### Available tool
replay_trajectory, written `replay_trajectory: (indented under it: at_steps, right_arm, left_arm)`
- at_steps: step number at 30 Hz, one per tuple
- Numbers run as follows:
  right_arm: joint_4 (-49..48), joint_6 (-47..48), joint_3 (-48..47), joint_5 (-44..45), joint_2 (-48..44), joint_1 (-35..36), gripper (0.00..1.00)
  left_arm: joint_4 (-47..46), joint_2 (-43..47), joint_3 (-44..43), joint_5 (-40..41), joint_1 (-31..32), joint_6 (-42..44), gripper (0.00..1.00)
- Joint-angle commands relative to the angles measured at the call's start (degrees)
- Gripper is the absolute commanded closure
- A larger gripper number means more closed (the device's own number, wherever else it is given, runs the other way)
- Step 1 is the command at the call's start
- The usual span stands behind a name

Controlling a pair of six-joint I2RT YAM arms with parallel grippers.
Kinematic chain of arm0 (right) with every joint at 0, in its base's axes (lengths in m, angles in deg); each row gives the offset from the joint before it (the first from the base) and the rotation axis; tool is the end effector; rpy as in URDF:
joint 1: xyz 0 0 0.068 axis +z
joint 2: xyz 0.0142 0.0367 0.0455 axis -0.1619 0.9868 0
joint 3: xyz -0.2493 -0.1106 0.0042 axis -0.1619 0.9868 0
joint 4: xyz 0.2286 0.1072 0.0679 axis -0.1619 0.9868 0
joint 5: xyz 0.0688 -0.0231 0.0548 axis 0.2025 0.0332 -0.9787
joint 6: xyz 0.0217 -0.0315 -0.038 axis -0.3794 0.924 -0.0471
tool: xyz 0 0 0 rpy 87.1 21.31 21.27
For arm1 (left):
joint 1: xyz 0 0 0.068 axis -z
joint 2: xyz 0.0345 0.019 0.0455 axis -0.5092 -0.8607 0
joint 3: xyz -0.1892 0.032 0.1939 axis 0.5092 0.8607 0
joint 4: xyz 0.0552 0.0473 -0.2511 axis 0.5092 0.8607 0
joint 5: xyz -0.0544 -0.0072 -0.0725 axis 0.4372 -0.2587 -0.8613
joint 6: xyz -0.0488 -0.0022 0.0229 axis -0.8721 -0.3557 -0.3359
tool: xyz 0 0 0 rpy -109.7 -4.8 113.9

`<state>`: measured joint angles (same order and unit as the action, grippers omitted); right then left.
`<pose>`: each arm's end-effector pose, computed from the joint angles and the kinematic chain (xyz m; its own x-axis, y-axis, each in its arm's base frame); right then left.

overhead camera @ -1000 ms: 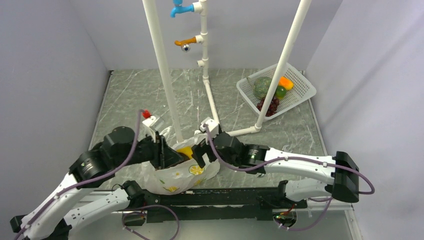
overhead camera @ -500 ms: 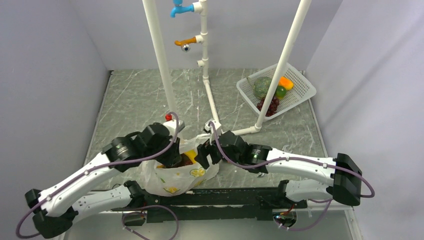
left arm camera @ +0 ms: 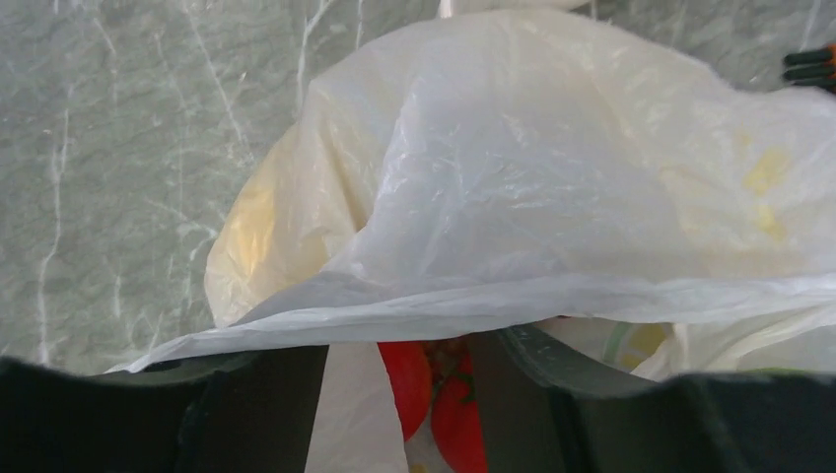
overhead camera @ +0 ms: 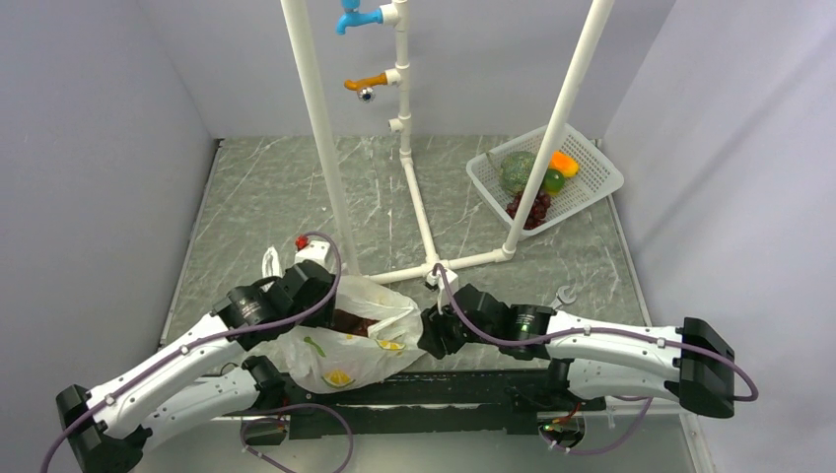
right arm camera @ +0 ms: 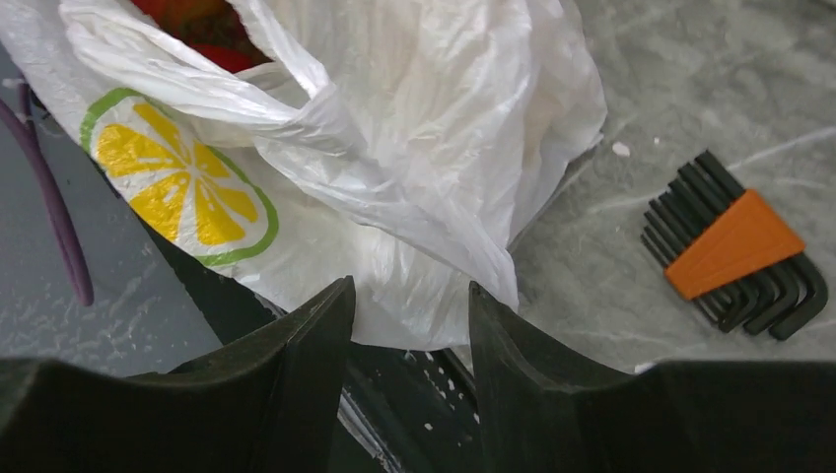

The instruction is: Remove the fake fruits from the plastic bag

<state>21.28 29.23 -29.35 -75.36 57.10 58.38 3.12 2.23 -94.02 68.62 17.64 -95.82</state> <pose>0.0820 0.1977 0.2181 -0.6322 -0.3085 -0.7107 -0.7037 0.6124 0.3601 0.1025 -0.0964 0.2614 -0.7831 0.0723 -0.6177 0.1559 0.9843 -0.0823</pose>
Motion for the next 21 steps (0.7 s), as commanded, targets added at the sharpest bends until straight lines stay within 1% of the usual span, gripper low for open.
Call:
replay_trajectory:
  at_steps: [1, 3, 4, 8, 10, 12, 13, 14, 16, 19, 21]
  right_arm:
    - [1.60, -3.39, -1.60, -0.52, 1.08, 0.20, 0.51]
    - [1.28, -1.72, -4.17, -2.72, 0.93, 0.13, 0.50]
    - [0.29, -0.08, -5.30, -5.29, 0.49, 0.17, 0.47]
    - [-4.57, 4.14, -9.76, -17.50, -0.07, 0.38, 0.31]
    - [-6.34, 5.52, -12.72, -21.60, 1.54, 1.13, 0.22]
    - [-10.24, 5.86, -14.38, -23.46, 3.64, 1.60, 0.07]
    - [-12.82, 5.90, -14.75, -23.93, 5.10, 1.61, 0.03]
    - [-15.20, 6.29, -15.06, -24.52, 6.70, 1.55, 0.01]
    - [-18.77, 8.82, -15.97, -25.13, 10.88, 2.03, 0.01]
    - [-20.59, 13.73, -18.25, -24.81, 15.82, 3.04, 0.01]
    - [-21.07, 16.73, -19.25, -23.21, 18.58, 4.44, 0.04]
  left_arm:
    - [-7.57, 2.65, 1.07, -1.71, -0.52, -2.17, 0.40]
    - [-9.60, 4.17, 2.03, -5.65, -0.48, -3.05, 0.38]
    - [-10.09, 5.05, 2.53, -6.82, -0.51, -3.89, 0.37]
    - [-11.35, 10.56, 6.25, -8.65, -0.50, -7.60, 0.37]
    - [-12.04, 13.96, 8.39, -8.61, -0.52, -9.14, 0.36]
    - [-12.46, 17.27, 10.10, -8.24, -0.51, -10.80, 0.35]
    - [-12.55, 18.79, 10.74, -7.89, -0.52, -11.35, 0.34]
    - [-12.81, 20.24, 11.25, -7.71, -0.47, -11.70, 0.32]
    - [-13.31, 22.29, 11.79, -7.39, -0.52, -11.93, 0.30]
    - [-13.44, 22.80, 10.98, -7.18, -0.51, -11.71, 0.29]
    - [-13.43, 21.68, 10.32, -6.97, -0.52, -11.36, 0.29]
